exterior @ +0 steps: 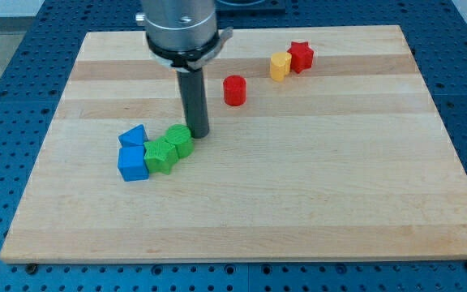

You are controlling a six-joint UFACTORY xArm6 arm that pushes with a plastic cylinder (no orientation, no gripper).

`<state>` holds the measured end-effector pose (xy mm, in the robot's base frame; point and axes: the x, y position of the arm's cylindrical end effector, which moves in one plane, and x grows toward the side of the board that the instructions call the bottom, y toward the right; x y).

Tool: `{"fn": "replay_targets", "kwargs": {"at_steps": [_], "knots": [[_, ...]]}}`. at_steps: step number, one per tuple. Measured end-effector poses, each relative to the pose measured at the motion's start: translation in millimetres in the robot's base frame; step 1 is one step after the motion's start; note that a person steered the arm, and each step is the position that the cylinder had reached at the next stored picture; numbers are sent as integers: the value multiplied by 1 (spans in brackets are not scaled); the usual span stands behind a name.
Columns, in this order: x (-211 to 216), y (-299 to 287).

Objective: Slightly move the blue triangle above to the blue cube

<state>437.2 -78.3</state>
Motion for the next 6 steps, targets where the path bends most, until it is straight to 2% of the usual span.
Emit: {"fn": "replay_targets", "kwargs": {"at_steps": [2,3,4,6], "knots": [[1,-11],[-19,-11],[-20,-40],[6,-65]]}}
